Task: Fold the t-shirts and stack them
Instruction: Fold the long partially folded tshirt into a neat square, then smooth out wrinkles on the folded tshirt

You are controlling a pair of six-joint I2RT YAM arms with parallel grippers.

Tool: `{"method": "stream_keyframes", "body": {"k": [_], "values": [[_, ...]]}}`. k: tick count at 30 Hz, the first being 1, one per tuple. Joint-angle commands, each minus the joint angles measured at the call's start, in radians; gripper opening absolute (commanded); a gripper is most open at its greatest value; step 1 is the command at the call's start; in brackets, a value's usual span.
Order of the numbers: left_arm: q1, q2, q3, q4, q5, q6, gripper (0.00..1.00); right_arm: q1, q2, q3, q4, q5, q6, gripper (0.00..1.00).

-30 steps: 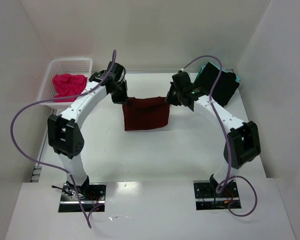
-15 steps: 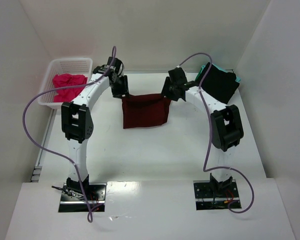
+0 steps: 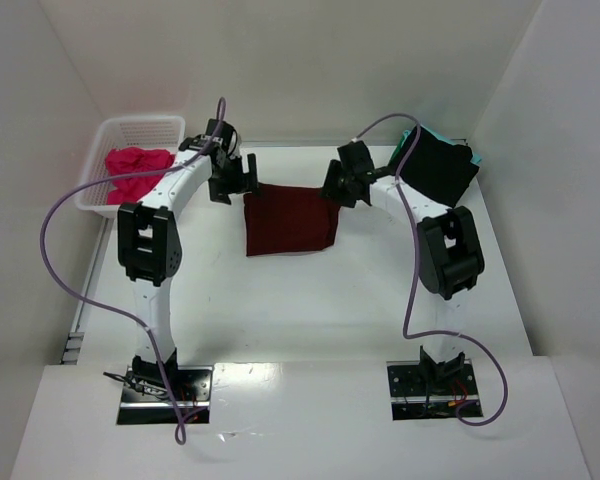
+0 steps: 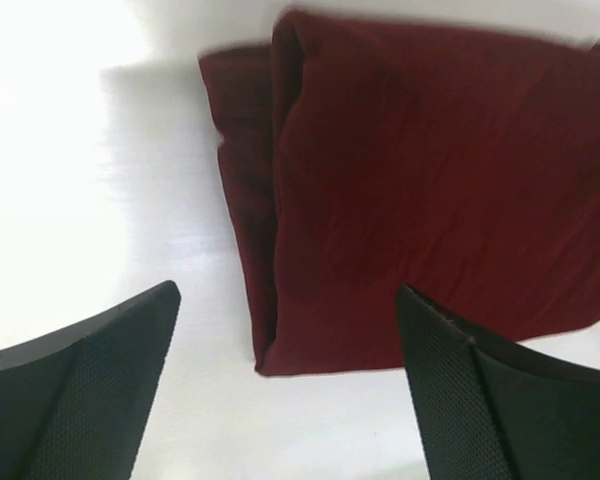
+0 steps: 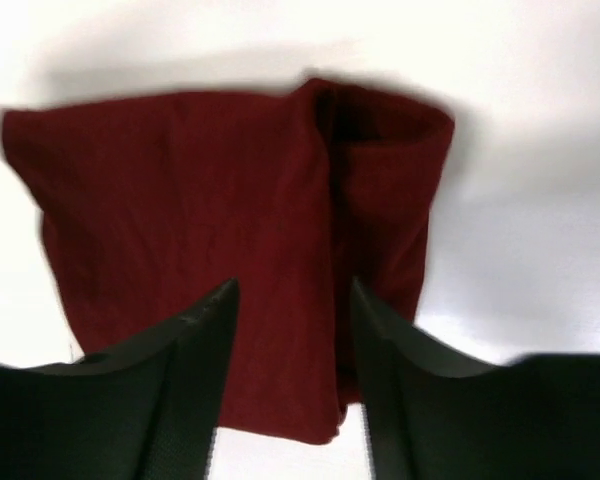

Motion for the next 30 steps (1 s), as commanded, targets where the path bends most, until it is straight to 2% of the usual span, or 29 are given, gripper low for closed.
{"method": "stream_keyframes", "body": {"k": [1, 2, 3, 4, 5, 9, 11, 17, 23, 25, 26, 29, 30], "values": [[-0.013, -0.082, -0.076, 0.046, 0.057, 0.039, 0.94, -0.003, -0.032, -0.091, 0.077, -0.067, 0.021, 0.51], [-0.022, -0.104, -0.094, 0.067, 0.095, 0.048, 0.90, -0.003, -0.032, -0.104, 0.078, -0.091, 0.040, 0.39], [-0.022, -0.114, -0.114, 0.079, 0.118, 0.049, 0.84, -0.003, -0.032, -0.125, 0.089, -0.106, 0.042, 0.32], [-0.031, -0.128, -0.139, 0.092, 0.136, 0.049, 0.73, -0.002, -0.033, -0.137, 0.104, -0.119, 0.055, 0.26], [-0.032, -0.152, -0.191, 0.119, 0.152, 0.049, 0.53, 0.009, -0.041, -0.154, 0.117, -0.129, 0.064, 0.14], [-0.042, -0.186, -0.342, 0.183, 0.239, 0.039, 0.23, 0.036, -0.064, -0.227, 0.156, -0.119, 0.074, 0.12], [-0.042, -0.212, -0.402, 0.228, 0.251, 0.016, 0.19, 0.046, -0.075, -0.251, 0.181, -0.119, 0.075, 0.12], [-0.051, -0.203, -0.540, 0.273, 0.207, 0.016, 0.18, 0.046, -0.075, -0.330, 0.204, -0.081, 0.084, 0.12], [-0.051, -0.178, -0.576, 0.262, 0.160, 0.016, 0.18, 0.046, -0.112, -0.403, 0.204, 0.002, 0.093, 0.12], [-0.051, -0.199, -0.576, 0.252, 0.150, 0.016, 0.18, 0.046, -0.139, -0.403, 0.183, 0.027, 0.102, 0.16], [-0.051, -0.208, -0.576, 0.242, 0.150, 0.027, 0.18, 0.046, -0.178, -0.403, 0.172, 0.027, 0.111, 0.26], [-0.051, -0.248, -0.547, 0.214, 0.150, 0.038, 0.24, 0.025, -0.285, -0.403, 0.172, 0.039, 0.137, 0.47], [-0.051, -0.260, -0.528, 0.213, 0.160, 0.038, 0.29, 0.010, -0.313, -0.403, 0.172, 0.039, 0.156, 0.60]]}}
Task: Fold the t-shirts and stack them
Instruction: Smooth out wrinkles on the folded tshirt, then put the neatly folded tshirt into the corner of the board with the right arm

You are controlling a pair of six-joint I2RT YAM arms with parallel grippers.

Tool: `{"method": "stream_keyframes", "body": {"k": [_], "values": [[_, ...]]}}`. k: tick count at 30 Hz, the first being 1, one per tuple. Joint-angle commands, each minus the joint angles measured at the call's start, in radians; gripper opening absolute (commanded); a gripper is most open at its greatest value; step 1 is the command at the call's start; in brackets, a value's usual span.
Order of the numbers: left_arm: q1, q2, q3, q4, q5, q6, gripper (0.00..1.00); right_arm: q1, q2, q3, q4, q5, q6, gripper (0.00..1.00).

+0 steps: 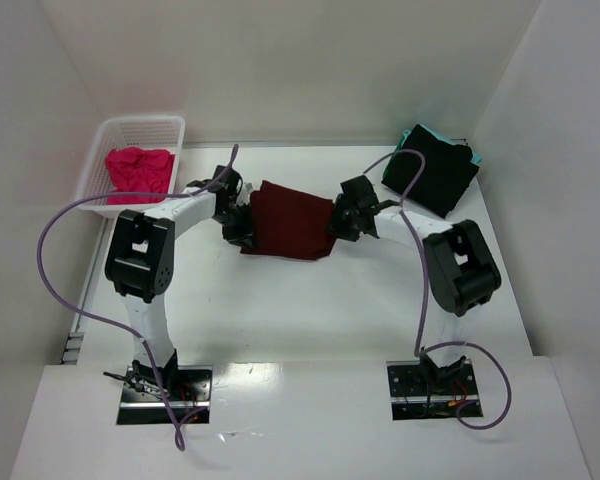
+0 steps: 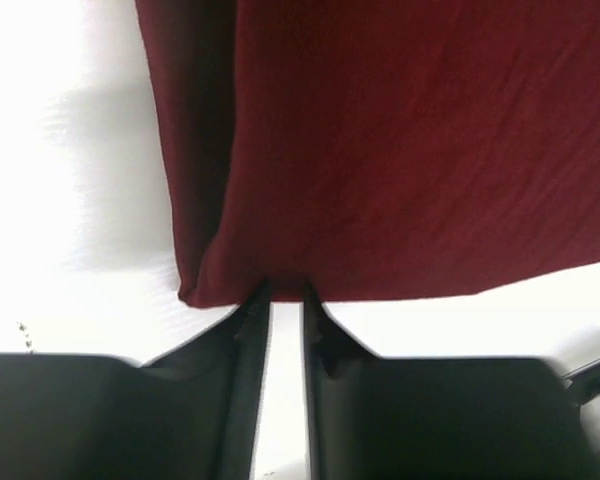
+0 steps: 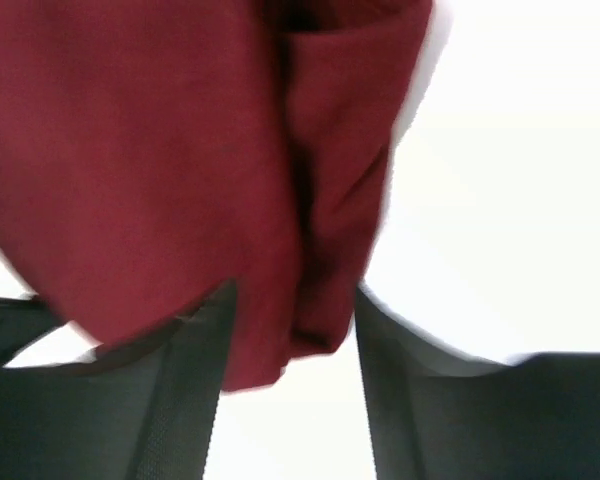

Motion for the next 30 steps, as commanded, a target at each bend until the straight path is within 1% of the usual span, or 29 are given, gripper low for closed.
{"method": "stream_keyframes", "body": {"k": [1, 2, 3, 4, 5, 6, 7, 8, 9, 10, 12, 15, 23, 30], "values": [[0.000, -0.103, 0.051, -0.025, 0.000, 0.014, 0.34, -0.023, -0.174, 0.004, 0.011, 0.053, 0.033, 0.67], [0.000, -0.119, 0.060, -0.036, 0.009, 0.023, 0.39, -0.032, -0.191, 0.004, 0.011, 0.053, 0.042, 0.75], [0.000, -0.135, 0.061, -0.036, 0.009, 0.024, 0.45, -0.032, -0.205, 0.004, -0.003, 0.041, 0.042, 0.85], [0.000, -0.167, 0.074, -0.047, 0.018, 0.024, 0.54, -0.041, -0.205, 0.004, -0.013, 0.028, 0.032, 0.91], [0.000, -0.183, 0.088, -0.047, 0.018, 0.032, 0.58, -0.041, -0.205, 0.004, -0.023, 0.027, 0.031, 0.97], [0.000, -0.200, 0.088, -0.047, 0.018, 0.033, 0.61, -0.041, -0.205, 0.004, -0.024, 0.014, 0.020, 1.00], [0.000, -0.231, 0.100, -0.047, 0.008, 0.033, 0.66, -0.041, -0.194, 0.004, -0.024, -0.010, 0.019, 1.00], [0.000, -0.247, 0.109, -0.047, 0.007, 0.033, 0.77, -0.041, -0.185, -0.006, -0.024, -0.029, 0.010, 1.00], [0.000, -0.261, 0.110, -0.047, 0.007, 0.046, 0.83, -0.041, -0.175, -0.024, -0.003, -0.048, 0.010, 1.00], [0.000, -0.285, 0.110, -0.047, -0.004, 0.055, 0.89, -0.041, -0.158, -0.035, 0.013, -0.068, 0.010, 1.00], [0.000, -0.307, 0.101, -0.037, -0.005, 0.073, 0.96, -0.041, -0.139, -0.072, 0.060, -0.128, 0.010, 1.00], [0.010, -0.327, 0.101, -0.036, 0.039, 0.084, 0.99, -0.041, -0.104, -0.094, 0.084, -0.140, 0.010, 1.00], [0.010, -0.388, 0.084, -0.027, 0.040, 0.093, 0.99, -0.041, -0.055, -0.094, 0.117, -0.119, 0.010, 1.00], [0.031, -0.436, 0.073, -0.027, 0.020, 0.080, 0.99, -0.041, 0.099, 0.007, 0.081, -0.153, 0.010, 1.00]]}}
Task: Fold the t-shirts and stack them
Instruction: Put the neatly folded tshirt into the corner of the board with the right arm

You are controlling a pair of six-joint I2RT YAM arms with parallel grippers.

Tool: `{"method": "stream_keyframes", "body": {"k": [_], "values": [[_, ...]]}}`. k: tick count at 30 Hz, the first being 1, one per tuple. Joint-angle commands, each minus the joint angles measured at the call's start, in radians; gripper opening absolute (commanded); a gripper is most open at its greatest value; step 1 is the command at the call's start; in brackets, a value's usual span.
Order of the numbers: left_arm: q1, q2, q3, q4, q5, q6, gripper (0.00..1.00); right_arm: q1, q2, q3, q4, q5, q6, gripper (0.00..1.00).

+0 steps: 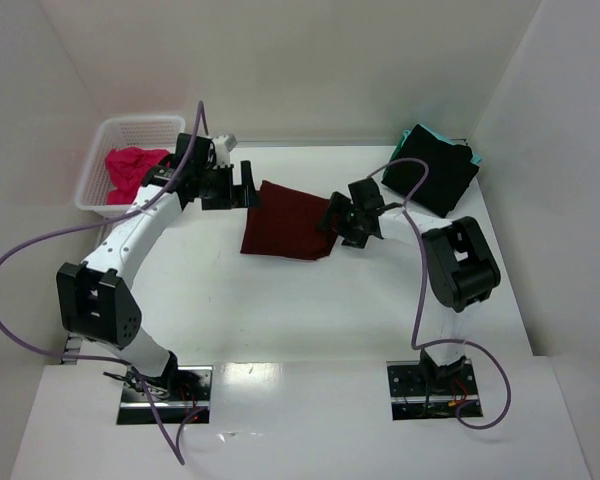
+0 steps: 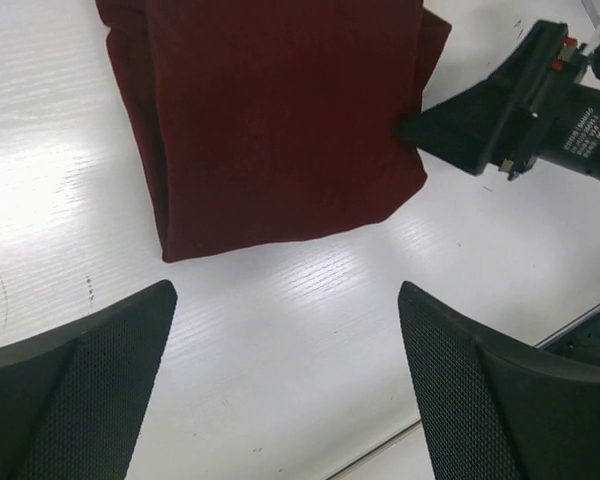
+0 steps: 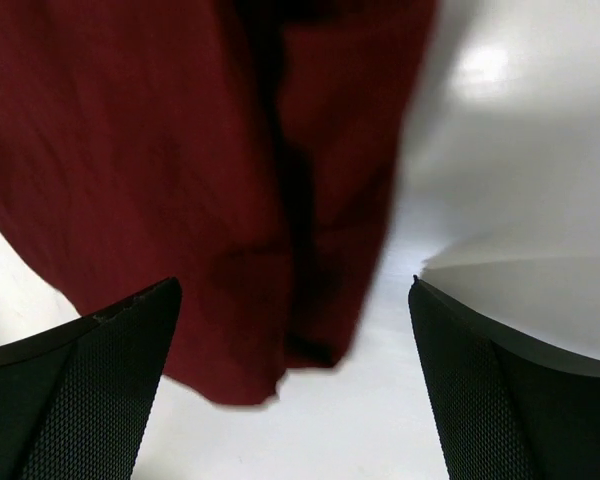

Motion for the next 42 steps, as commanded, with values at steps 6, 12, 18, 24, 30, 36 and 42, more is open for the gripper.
{"method": "stream_keyframes", "body": {"k": [6, 12, 18, 24, 30, 36, 42], "values": [[0.032, -0.100, -0.005, 0.003, -0.006, 0.002, 0.99, 0.001, 0.136, 0.085, 0.008, -0.021, -0.002, 0.98], [0.041, -0.121, -0.014, 0.003, -0.006, -0.007, 0.99, 0.008, 0.182, 0.120, 0.008, -0.029, -0.011, 0.91], [0.051, -0.141, -0.034, 0.012, 0.001, -0.016, 0.99, 0.044, 0.234, 0.134, 0.025, -0.030, 0.007, 0.83], [0.071, -0.166, -0.034, 0.021, 0.044, -0.016, 0.99, 0.053, 0.226, 0.122, 0.058, -0.021, 0.047, 0.53], [0.089, -0.197, -0.034, 0.041, 0.066, -0.016, 0.99, 0.053, 0.235, 0.165, 0.028, -0.021, 0.038, 0.14], [0.106, -0.210, -0.045, 0.051, 0.094, -0.007, 0.99, 0.053, 0.263, 0.293, -0.010, 0.012, 0.012, 0.00], [0.121, -0.210, -0.045, 0.051, 0.103, 0.013, 0.99, -0.039, 0.299, 0.600, -0.199, 0.045, -0.114, 0.00]]}}
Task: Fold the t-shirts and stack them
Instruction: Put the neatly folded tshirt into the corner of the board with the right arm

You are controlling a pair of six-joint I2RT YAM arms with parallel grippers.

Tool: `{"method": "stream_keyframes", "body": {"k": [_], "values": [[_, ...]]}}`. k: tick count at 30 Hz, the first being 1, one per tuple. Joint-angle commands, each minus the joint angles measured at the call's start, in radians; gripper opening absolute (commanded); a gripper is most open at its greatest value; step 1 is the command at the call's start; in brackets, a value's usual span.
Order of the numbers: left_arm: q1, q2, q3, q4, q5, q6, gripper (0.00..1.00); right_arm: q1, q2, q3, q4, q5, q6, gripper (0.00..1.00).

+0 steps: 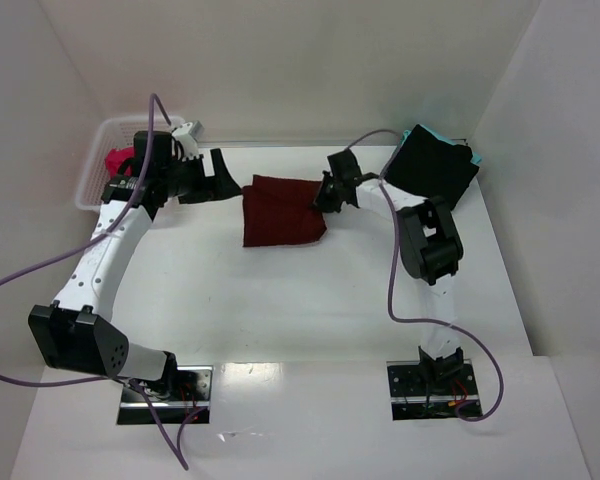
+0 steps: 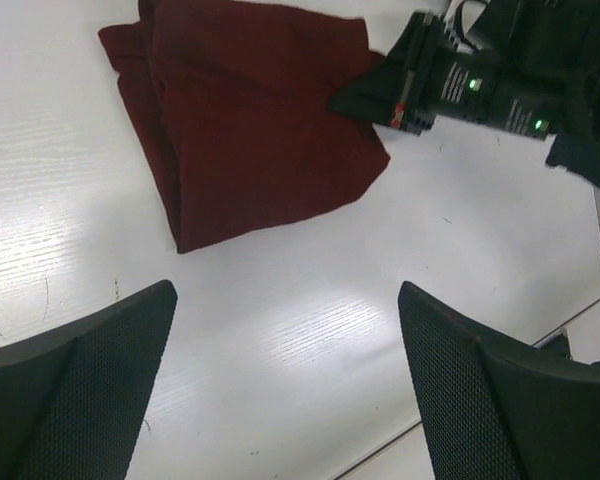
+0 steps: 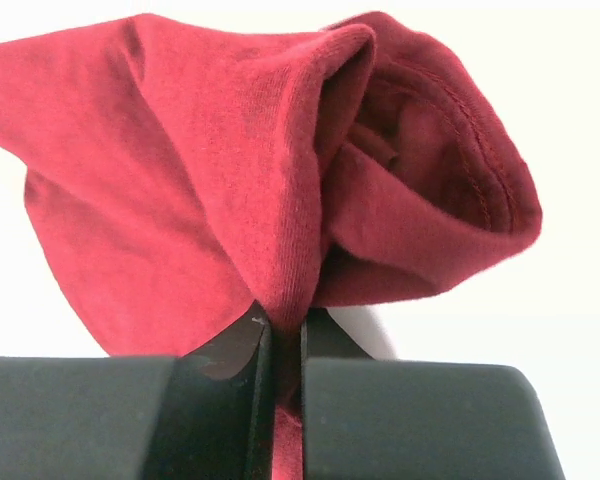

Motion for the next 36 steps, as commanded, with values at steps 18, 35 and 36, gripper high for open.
{"method": "stream_keyframes", "body": {"k": [18, 35, 36], "values": [[0.034, 0.057, 0.044, 0.062, 0.060, 0.031, 0.99, -0.458, 0.277, 1.070, -0.493, 0.055, -0.318, 0.00], [0.037, 0.217, 0.169, 0.062, 0.142, 0.031, 0.99, -0.643, 0.125, 1.041, -0.531, 0.161, -0.381, 0.00], [0.037, 0.217, 0.173, 0.062, 0.142, 0.031, 0.99, -0.647, 0.121, 1.041, -0.531, 0.165, -0.381, 0.00]]}}
